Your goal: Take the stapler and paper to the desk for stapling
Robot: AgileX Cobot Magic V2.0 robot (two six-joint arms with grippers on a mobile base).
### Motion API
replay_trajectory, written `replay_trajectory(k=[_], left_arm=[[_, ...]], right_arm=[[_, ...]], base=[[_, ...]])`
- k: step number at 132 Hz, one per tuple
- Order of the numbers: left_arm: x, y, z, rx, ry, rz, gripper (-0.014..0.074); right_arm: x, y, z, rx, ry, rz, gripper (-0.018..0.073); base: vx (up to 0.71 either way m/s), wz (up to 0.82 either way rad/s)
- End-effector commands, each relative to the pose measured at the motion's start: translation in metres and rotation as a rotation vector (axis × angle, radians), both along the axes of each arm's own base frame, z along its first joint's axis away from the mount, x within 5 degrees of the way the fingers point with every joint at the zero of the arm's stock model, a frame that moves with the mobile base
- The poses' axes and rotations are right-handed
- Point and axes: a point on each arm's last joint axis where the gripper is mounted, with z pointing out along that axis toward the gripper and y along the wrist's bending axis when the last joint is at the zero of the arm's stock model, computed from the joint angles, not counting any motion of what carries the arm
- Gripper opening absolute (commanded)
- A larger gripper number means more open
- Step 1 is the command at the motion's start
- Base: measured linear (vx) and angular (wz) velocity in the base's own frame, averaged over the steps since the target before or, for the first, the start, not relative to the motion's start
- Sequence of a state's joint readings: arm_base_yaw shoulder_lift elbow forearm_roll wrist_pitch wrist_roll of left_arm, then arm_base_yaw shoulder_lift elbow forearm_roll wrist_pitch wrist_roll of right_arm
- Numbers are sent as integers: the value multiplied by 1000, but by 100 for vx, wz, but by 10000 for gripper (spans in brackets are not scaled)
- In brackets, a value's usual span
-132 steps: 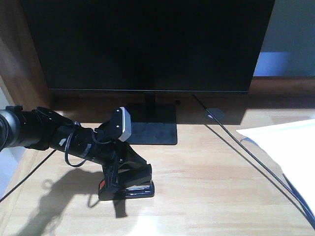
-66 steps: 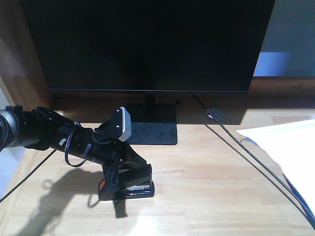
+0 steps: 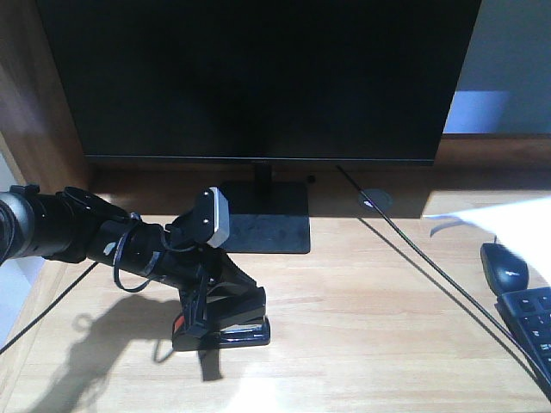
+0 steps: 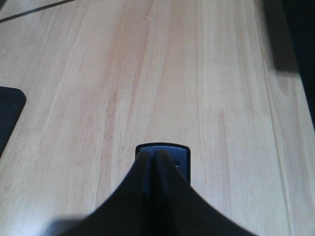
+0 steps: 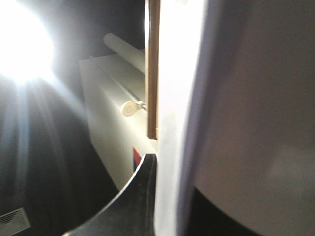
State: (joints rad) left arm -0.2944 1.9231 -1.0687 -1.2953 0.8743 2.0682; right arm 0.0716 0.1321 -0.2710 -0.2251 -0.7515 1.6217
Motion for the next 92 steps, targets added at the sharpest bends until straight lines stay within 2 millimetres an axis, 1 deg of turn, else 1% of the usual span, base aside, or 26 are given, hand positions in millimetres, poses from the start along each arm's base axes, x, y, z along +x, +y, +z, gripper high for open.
replay_trajectory(k=[1, 6, 7, 13, 16, 17, 22, 23, 28, 31, 40, 41, 47, 51, 67, 68, 78, 91, 92], left_arm=[[1, -4, 25, -76, -29, 11, -6], [1, -4, 25, -76, -29, 11, -6], [1, -4, 25, -76, -29, 11, -6], [1, -4, 25, -76, -29, 11, -6], [1, -4, 25, -76, -29, 11, -6], [1, -4, 25, -76, -29, 11, -6], [1, -4, 25, -76, -29, 11, -6], [1, -4, 25, -76, -29, 11, -6], [1, -4, 25, -76, -29, 11, -6], [1, -4, 25, -76, -29, 11, -6], [1, -4, 25, -76, -29, 11, -6], [1, -4, 25, -76, -29, 11, -6], [1, -4, 25, -76, -29, 11, -6], [1, -4, 25, -76, -29, 11, -6], [1, -4, 25, -76, -29, 11, -6], [1, -4, 25, -76, -29, 11, -6], [1, -4, 25, -76, -29, 11, -6], [1, -4, 25, -76, -29, 11, -6], [1, -4, 25, -76, -29, 11, -6]], right_arm=[[13, 1, 18, -16, -4, -26, -3], [17, 1, 20, -19, 1, -26, -3], [22, 2, 21, -21, 11, -25, -2], [31, 3, 24, -24, 26, -20, -3], [32, 3, 24, -24, 28, -19, -3], [38, 3, 25, -25, 38, -16, -3], [43, 4, 25, -27, 41, -11, -3], [48, 5, 25, -28, 45, -6, -3], [54, 6, 25, -27, 40, 3, -3], [62, 6, 23, -27, 63, 8, -3], [76, 8, 20, -27, 75, 21, -3], [82, 8, 18, -27, 90, 24, -3], [90, 9, 16, -24, 95, 36, -3], [99, 10, 12, -24, 120, 41, -3], [119, 13, 4, -17, 136, 74, -3], [123, 13, 2, -14, 145, 79, -3], [135, 14, -6, -1, 180, 105, -3], [147, 16, -14, 4, 190, 123, -3], [151, 16, -16, 4, 197, 126, -3]], base=[[0, 0], [0, 0], [0, 0], [0, 0], [0, 0], [0, 0], [0, 0], [0, 0], [0, 0], [0, 0], [0, 0], [0, 0], [0, 0], [0, 0], [0, 0], [0, 0], [0, 0], [0, 0], [0, 0]])
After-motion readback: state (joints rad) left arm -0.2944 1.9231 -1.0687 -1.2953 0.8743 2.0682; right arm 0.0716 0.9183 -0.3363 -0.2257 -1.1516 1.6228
